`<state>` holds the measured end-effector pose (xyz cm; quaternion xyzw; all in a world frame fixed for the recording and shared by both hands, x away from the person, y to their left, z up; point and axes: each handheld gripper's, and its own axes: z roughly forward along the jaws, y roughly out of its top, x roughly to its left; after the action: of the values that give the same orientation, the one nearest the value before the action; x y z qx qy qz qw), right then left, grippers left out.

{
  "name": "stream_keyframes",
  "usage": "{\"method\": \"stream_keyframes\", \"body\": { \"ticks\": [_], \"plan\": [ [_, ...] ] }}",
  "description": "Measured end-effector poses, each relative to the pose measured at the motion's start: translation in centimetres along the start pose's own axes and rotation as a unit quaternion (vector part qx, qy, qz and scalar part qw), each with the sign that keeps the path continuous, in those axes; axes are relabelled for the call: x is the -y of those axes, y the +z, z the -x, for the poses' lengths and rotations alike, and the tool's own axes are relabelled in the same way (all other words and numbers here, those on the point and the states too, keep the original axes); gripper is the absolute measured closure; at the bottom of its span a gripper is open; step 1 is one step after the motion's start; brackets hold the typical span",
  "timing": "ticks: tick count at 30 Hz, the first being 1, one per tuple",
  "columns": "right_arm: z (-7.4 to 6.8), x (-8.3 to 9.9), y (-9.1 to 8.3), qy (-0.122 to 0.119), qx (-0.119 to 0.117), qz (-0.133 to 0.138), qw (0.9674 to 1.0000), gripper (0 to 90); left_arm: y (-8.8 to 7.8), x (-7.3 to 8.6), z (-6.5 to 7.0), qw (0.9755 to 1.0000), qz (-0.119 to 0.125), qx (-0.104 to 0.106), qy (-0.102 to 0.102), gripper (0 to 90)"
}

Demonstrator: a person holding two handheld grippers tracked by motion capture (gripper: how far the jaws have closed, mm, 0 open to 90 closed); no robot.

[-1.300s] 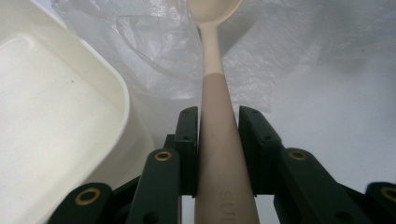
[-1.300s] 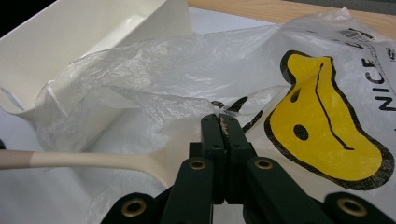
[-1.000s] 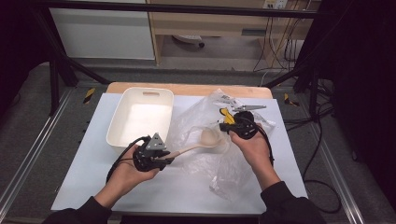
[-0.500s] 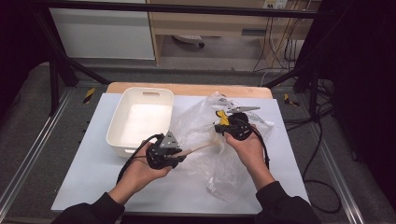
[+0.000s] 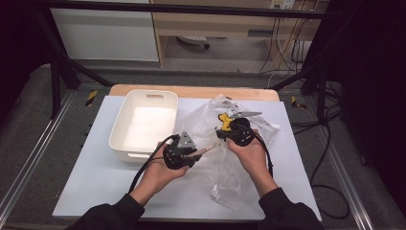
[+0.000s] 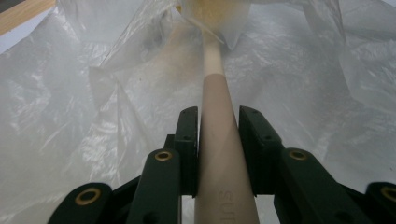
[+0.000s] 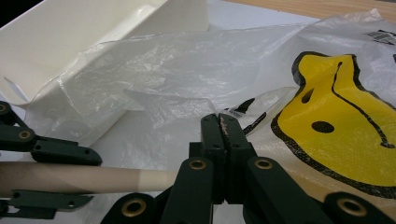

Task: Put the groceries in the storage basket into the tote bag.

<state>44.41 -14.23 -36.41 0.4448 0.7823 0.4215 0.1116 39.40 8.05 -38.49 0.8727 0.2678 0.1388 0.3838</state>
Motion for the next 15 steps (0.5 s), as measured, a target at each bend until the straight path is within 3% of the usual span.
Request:
{"method": "stream_keyframes", "body": {
  "ticks": [15],
  "plan": [
    [-0.4,0.1,1.3,-0.002,-0.011,-0.002,0.9999,90.0,2.1,-0.4,0.9,0.9997,0.017,0.020,0.000,69.2]
  ]
}}
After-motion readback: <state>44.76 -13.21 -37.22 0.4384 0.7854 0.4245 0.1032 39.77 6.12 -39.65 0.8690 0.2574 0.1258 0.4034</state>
